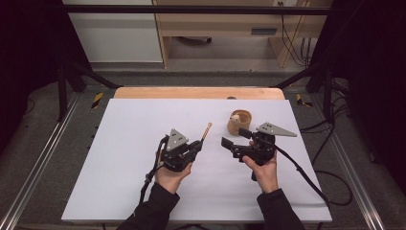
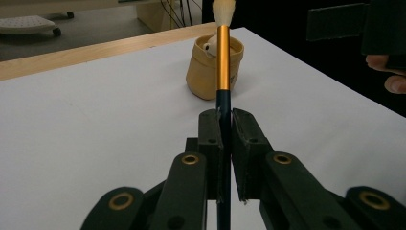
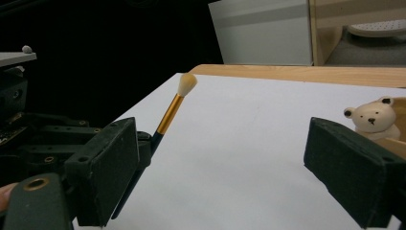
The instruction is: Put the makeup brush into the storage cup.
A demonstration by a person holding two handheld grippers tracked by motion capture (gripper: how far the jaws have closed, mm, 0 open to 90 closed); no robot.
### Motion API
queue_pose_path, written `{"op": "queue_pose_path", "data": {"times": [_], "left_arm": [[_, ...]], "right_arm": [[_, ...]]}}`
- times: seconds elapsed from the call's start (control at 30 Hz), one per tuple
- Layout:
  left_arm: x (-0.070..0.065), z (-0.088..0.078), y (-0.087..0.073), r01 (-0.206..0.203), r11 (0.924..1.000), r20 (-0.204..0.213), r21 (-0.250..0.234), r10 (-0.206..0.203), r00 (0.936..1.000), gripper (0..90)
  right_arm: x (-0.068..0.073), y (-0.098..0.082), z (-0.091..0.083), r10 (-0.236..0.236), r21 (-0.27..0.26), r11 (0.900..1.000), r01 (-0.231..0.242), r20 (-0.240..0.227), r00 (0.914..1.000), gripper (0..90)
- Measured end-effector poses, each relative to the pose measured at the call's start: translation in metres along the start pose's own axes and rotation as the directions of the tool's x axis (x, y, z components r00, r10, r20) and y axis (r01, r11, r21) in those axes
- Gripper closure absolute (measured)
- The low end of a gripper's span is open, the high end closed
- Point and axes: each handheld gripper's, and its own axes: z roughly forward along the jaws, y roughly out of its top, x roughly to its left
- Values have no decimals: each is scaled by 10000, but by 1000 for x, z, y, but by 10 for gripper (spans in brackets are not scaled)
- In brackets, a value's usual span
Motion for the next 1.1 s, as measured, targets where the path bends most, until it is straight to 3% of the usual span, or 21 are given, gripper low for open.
{"op": "queue_pose_path", "data": {"times": [0.8,1.1], "left_arm": [[-24,12,1,-216,9998,355,-47,218,9991,831],[-36,15,5,-384,9991,449,-195,393,9982,831]], "right_arm": [[1,-4,9,892,146,9960,-886,-435,9951,274],[1,-4,9,961,180,9953,-953,-510,9941,334]]}}
